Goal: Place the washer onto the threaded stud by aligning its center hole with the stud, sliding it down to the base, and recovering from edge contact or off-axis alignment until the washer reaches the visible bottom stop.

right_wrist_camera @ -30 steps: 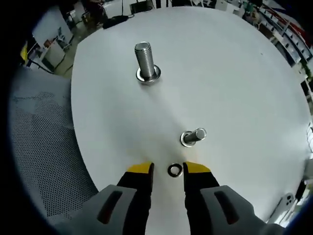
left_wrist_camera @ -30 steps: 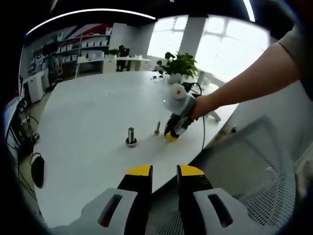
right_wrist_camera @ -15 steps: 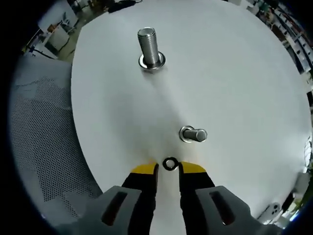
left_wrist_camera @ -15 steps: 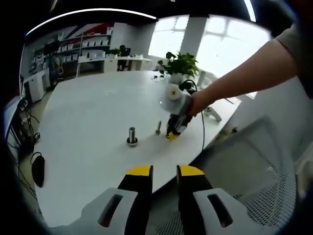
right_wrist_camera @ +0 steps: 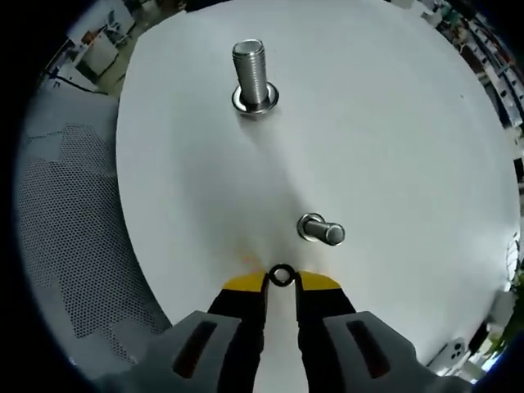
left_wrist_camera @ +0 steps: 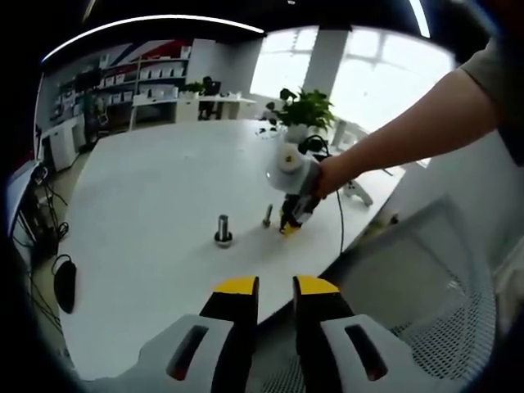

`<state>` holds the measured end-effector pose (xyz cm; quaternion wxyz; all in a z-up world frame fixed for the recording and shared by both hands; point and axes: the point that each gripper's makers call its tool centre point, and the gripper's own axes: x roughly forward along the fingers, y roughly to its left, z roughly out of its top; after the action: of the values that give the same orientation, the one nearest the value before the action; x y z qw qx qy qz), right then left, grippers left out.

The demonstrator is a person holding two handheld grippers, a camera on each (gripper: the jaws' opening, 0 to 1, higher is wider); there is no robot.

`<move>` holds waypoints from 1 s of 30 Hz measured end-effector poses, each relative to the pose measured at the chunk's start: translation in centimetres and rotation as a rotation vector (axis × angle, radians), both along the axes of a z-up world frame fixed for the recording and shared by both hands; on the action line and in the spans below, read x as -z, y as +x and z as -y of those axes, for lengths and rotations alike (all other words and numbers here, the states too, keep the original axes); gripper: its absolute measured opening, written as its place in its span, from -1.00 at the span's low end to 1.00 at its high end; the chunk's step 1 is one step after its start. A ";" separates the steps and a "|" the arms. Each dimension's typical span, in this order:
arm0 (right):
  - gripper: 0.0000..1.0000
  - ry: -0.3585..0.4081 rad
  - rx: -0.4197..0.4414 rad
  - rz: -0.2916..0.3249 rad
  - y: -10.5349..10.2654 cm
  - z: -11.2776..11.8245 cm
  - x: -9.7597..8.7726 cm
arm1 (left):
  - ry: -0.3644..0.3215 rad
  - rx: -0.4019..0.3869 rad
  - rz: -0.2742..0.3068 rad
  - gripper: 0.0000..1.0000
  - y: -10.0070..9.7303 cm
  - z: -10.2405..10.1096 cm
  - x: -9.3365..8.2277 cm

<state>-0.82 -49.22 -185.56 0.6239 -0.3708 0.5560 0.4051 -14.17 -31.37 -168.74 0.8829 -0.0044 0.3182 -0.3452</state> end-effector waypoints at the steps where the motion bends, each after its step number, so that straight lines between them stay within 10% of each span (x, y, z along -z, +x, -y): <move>1: -0.71 -0.004 0.001 -0.003 0.0 0.0 0.0 | 0.003 0.002 -0.004 -0.72 0.0 0.0 0.1; 11: -0.73 -0.095 0.041 0.035 -0.1 -0.1 0.1 | 0.015 -0.008 -0.015 -0.71 -0.1 -0.2 0.4; 30: -0.75 0.110 0.287 0.110 -0.4 0.8 -0.9 | 0.017 -0.014 -0.017 -0.70 -0.1 -0.4 0.5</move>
<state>-1.18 -49.99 -184.61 0.7242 -0.2746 0.5452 0.3208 -14.30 -31.01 -169.19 0.8825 -0.0019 0.3287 -0.3364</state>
